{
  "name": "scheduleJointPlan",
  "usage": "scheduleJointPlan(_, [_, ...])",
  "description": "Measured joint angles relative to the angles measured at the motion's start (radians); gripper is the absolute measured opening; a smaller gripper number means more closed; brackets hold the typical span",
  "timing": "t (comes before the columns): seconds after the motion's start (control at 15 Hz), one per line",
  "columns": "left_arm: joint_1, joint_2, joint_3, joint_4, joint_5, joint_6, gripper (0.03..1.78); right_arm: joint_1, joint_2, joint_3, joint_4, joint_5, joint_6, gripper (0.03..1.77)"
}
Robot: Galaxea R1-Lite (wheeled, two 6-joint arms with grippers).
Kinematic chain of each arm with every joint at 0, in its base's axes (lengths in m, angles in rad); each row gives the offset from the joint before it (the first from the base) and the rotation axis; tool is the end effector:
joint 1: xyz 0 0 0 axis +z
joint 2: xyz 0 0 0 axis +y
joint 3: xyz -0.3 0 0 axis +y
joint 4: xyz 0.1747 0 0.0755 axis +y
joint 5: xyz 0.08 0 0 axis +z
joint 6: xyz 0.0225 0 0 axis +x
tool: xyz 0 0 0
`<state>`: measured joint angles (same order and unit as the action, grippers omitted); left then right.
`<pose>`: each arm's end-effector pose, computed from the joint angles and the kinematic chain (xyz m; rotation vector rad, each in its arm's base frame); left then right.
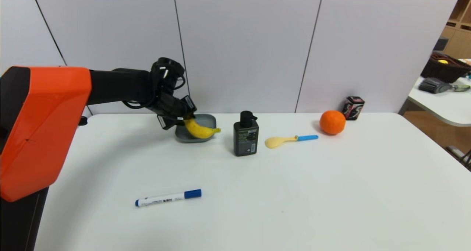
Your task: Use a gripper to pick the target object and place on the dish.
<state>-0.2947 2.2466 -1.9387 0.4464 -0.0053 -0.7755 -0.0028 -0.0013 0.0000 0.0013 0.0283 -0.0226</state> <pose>0.4322 -0.1313 0.1829 -0.6239 0.8151 0.0192 -0.0229 0.0007 0.0753 -0.0226 -0.0003 0.0255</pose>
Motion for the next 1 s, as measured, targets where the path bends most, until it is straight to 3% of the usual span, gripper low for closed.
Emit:
scheduleJointPlan(0.13, [0.0, 0.004, -0.003, 0.0, 0.0, 0.0, 0.91, 0.0, 0.0, 0.0, 0.001, 0.0, 0.0, 1.71])
scheduleJointPlan(0.47, [0.0, 0.003, -0.014, 0.007, -0.001, 0.002, 1.29, 0.001, 0.0, 0.0, 0.0, 0.0, 0.0, 1.71])
scheduleJointPlan(0.8, [0.012, -0.118, 0.0, 0.14, 0.001, 0.01, 1.48, 0.0, 0.0, 0.0, 0.0, 0.001, 0.0, 1.71])
scheduleJointPlan(1.0, [0.035, -0.277, 0.104, 0.214, 0.002, 0.044, 1.56, 0.0, 0.0, 0.0, 0.0, 0.0, 0.0, 1.71])
